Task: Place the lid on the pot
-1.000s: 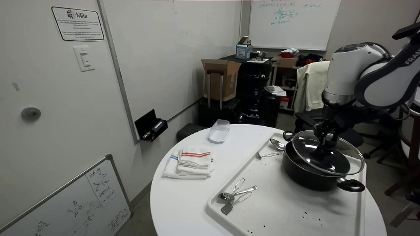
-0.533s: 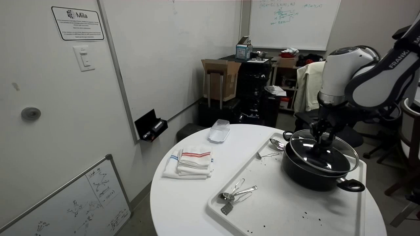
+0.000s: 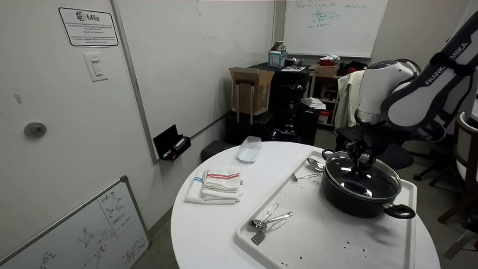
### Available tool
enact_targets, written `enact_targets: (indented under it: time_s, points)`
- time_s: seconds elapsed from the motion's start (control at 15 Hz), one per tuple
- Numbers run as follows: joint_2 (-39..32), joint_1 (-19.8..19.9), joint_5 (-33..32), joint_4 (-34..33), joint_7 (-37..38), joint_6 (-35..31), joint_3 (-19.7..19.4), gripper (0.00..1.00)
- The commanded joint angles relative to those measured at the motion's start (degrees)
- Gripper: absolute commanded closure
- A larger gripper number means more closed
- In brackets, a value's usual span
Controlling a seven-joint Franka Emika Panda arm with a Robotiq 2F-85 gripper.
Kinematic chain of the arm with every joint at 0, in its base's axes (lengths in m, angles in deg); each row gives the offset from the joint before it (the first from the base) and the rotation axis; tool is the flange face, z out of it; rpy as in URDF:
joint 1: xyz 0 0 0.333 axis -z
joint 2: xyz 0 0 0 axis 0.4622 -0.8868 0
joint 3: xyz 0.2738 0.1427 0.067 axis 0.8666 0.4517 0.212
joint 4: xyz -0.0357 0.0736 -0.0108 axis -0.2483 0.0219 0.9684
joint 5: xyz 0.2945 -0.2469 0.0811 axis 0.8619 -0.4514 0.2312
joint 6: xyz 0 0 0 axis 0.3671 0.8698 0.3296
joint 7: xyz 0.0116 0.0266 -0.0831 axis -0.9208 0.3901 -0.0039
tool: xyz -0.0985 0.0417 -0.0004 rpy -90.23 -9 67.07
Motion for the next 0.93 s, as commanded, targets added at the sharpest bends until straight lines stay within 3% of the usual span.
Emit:
enact_targets:
  time_s: [0.0,0.87]
  points:
    - [-0.4,0.6,2.3,-1.7,-0.5,1.3,0.8,0.75]
    - [-1.4,2.1,4.9,-1.3,-1.5,0.7,1.6,0.75]
